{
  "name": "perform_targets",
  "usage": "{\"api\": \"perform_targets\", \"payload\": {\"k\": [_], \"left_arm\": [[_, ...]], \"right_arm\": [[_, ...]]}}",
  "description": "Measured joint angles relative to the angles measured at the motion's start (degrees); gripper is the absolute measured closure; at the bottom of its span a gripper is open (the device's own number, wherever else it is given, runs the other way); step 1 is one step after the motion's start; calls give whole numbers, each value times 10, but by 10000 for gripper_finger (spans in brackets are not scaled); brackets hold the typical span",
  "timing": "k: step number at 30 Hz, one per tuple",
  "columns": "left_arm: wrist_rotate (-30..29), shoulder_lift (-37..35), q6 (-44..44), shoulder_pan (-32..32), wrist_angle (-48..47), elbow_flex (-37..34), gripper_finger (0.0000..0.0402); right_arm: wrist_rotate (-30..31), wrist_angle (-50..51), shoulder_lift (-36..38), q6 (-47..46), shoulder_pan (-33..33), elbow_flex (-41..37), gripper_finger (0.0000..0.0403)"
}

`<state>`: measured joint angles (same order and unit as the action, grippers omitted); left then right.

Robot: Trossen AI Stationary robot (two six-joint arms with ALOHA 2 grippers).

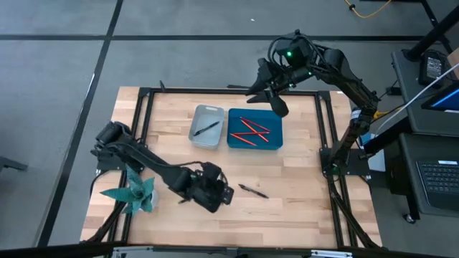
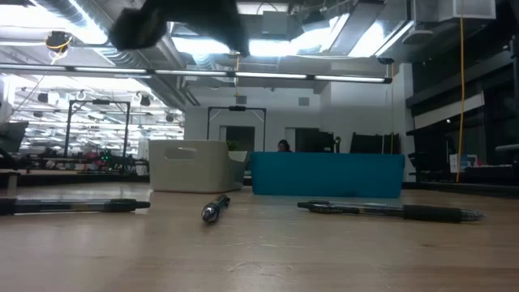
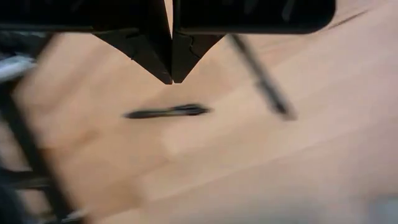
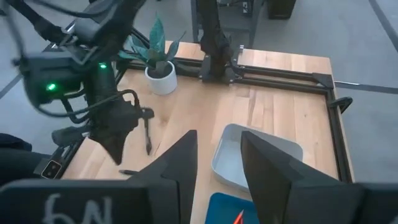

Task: Sort pens & pencils
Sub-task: Put the black pen into the gray bin

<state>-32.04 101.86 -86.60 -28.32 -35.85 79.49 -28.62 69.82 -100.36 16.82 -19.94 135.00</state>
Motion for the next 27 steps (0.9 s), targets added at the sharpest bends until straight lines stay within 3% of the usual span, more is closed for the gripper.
{"api": "perform_targets", "payload": {"k": [5,10,18,27], "left_arm": [[27,75,-43,17,-195,129,401],[63,156,-46,42,-268,204,401],[91,198,-73,57,-296,228,401],[95,217,-196,42,-292,227,401]], "right_arm": [[0,-1,0,1,0,0,279],[0,-3,0,2,0,0,279],[0,-3,0,15,0,0,279],[-17,-1,0,32,0,0,279]]}}
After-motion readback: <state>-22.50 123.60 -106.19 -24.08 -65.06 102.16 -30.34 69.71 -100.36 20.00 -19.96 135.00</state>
